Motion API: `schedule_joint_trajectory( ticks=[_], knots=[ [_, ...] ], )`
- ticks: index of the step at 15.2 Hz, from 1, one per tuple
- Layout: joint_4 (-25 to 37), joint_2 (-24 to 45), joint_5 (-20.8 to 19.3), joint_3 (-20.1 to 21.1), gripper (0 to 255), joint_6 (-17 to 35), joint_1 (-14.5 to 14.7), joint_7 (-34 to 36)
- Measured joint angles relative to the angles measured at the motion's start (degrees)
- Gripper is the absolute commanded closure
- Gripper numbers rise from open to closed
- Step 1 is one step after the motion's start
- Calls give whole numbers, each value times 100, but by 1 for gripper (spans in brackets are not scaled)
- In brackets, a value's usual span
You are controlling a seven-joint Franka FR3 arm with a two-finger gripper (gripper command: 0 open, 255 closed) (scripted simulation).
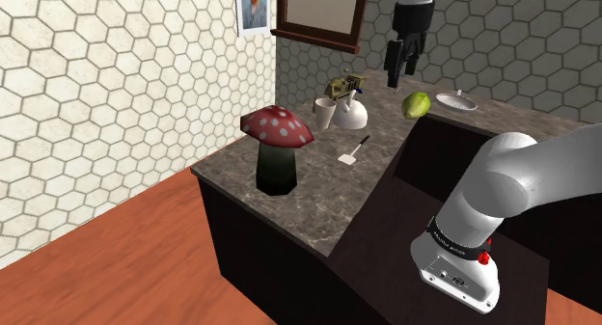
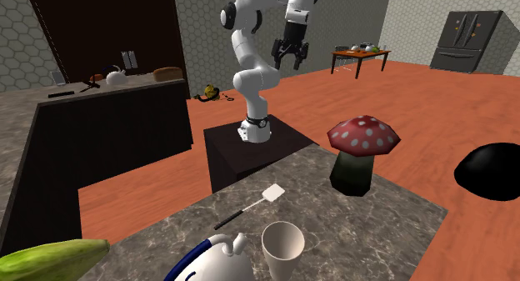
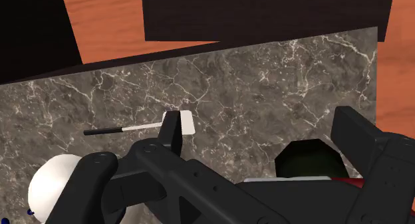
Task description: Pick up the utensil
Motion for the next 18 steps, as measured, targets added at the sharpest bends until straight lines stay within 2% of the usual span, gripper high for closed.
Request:
schedule_joint_trajectory(
  ticks=[2, 4, 9, 18],
  knots=[
    [-57, 40, 8, 2, 0, 100, -35, 77],
    [-194, 197, 19, -6, 0, 415, -158, 324],
    [-647, 692, 69, 5, 0, 1434, -505, 1124],
    [-893, 2156, 44, -71, 0, 3317, -1158, 2520]
  ],
)
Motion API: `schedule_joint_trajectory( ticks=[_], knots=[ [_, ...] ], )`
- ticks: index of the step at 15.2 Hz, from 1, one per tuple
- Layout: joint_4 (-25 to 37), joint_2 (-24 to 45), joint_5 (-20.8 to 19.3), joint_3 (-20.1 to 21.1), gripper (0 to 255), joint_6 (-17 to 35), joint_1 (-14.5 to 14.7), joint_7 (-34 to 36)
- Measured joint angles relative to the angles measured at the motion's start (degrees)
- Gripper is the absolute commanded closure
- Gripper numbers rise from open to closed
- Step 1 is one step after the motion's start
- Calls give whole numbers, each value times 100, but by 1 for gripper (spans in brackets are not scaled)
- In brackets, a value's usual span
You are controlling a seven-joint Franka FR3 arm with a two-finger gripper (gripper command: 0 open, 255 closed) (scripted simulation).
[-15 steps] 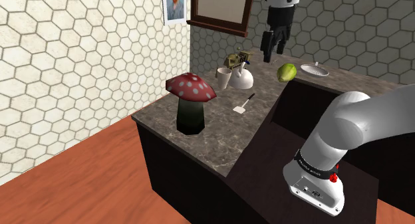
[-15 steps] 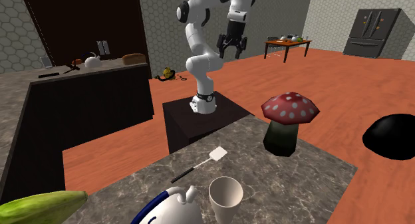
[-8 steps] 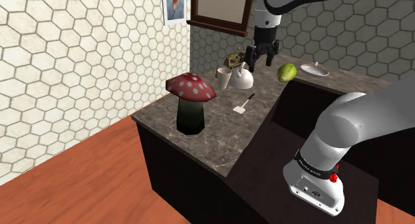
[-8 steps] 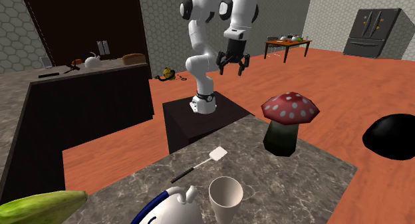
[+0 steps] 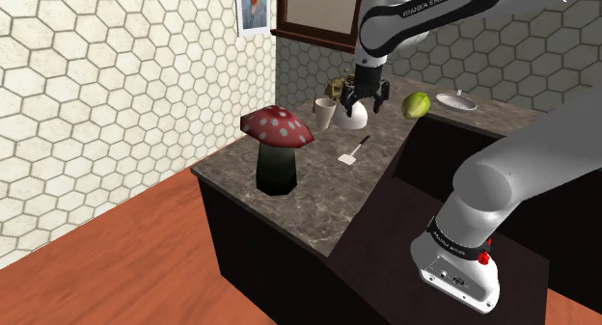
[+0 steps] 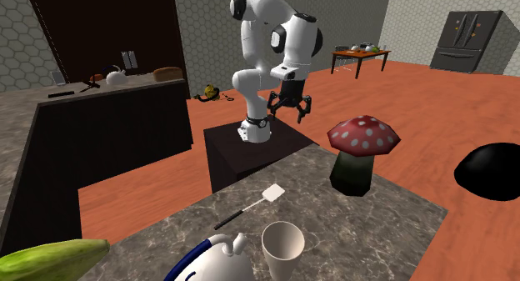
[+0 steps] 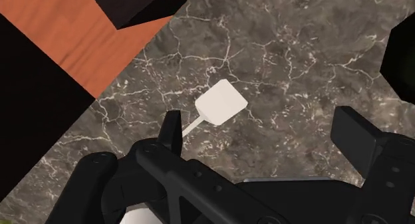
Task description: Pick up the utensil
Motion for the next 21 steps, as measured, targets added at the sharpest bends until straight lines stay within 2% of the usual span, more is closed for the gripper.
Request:
schedule_joint_trajectory(
  ticks=[13, 21],
  knots=[
    [369, 2423, -88, -419, 0, 2356, -812, 1778],
    [1017, 3934, 204, -762, 0, 3412, -1150, 2629]
  ],
)
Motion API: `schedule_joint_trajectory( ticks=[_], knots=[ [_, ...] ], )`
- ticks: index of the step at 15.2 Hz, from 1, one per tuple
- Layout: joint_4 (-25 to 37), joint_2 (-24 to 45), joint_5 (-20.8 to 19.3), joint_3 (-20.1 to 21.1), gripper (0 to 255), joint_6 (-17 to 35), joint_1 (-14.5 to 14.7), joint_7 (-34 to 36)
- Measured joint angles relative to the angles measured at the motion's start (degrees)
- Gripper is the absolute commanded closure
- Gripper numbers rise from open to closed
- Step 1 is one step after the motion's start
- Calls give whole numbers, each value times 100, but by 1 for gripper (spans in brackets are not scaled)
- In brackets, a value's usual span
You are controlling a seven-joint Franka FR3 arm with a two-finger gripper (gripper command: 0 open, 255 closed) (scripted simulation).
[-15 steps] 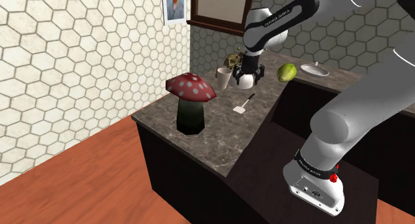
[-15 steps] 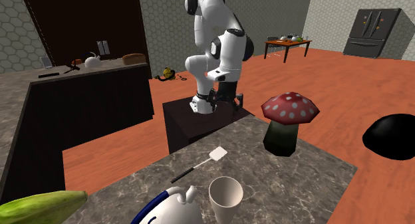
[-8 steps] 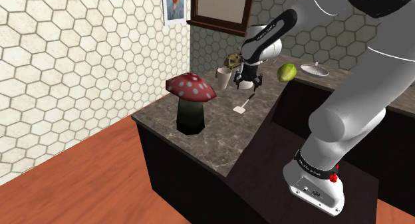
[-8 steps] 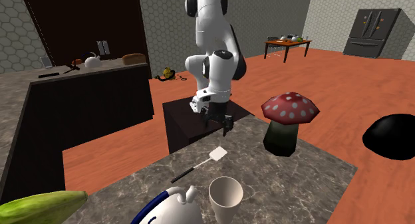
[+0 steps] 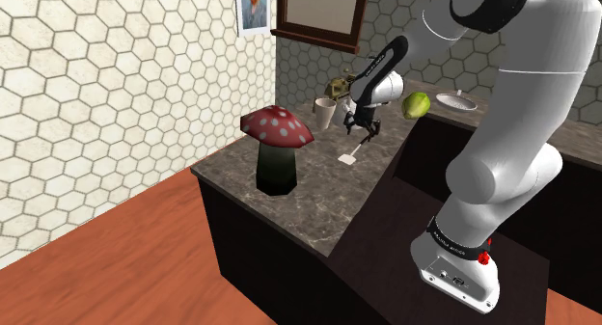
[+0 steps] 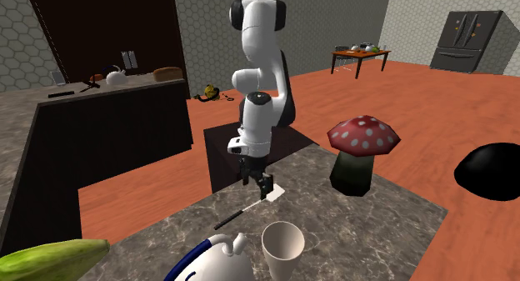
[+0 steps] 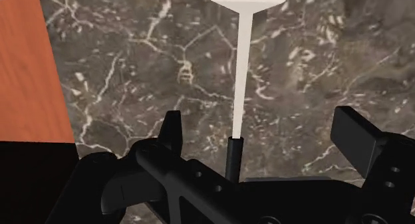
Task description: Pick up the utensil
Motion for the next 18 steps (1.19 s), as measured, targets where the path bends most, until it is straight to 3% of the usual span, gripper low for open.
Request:
schedule_joint_trajectory(
  ticks=[9, 10, 18],
  knots=[
    [151, 768, 168, -33, 0, 662, -116, 127],
    [161, 795, 170, -30, 255, 677, -117, 127],
    [177, 821, 173, -28, 255, 690, -116, 130]
  ],
)
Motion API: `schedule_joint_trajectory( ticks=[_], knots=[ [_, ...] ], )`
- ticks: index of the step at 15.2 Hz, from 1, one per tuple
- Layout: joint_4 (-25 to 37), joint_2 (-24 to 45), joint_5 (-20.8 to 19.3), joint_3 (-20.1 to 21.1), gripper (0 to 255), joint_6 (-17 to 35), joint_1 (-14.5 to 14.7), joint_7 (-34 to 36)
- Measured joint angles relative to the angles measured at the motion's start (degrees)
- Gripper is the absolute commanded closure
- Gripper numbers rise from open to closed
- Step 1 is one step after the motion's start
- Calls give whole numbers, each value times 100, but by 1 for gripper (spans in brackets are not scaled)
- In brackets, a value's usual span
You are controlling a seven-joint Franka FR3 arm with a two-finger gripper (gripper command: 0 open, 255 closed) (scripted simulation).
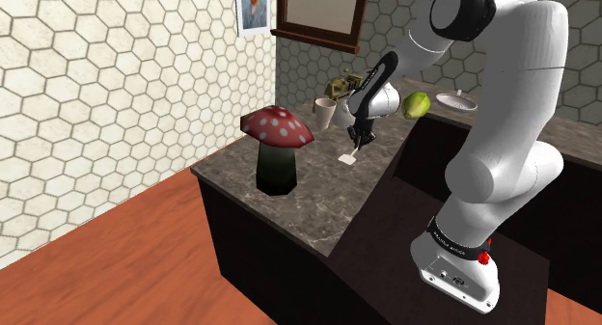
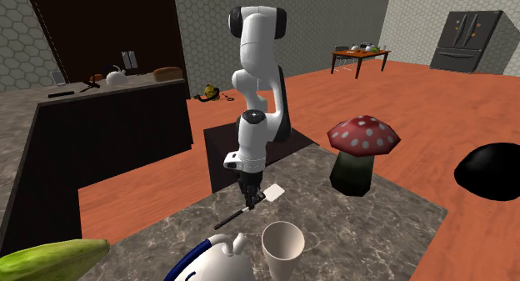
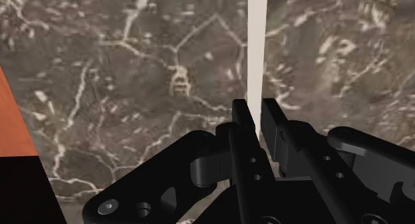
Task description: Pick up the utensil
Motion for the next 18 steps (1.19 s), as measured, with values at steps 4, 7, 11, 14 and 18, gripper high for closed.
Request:
schedule_joint_trajectory(
  ticks=[4, 7, 11, 14, 18],
  knots=[
    [0, -69, -8, -6, 255, -69, 10, 9],
    [-35, -278, -30, -23, 255, -240, 27, 18],
    [-33, -568, -59, -46, 255, -531, 37, 16],
    [-31, -773, -83, -60, 255, -737, 48, 24],
    [-35, -1019, -113, -72, 255, -979, 64, 40]
  ],
)
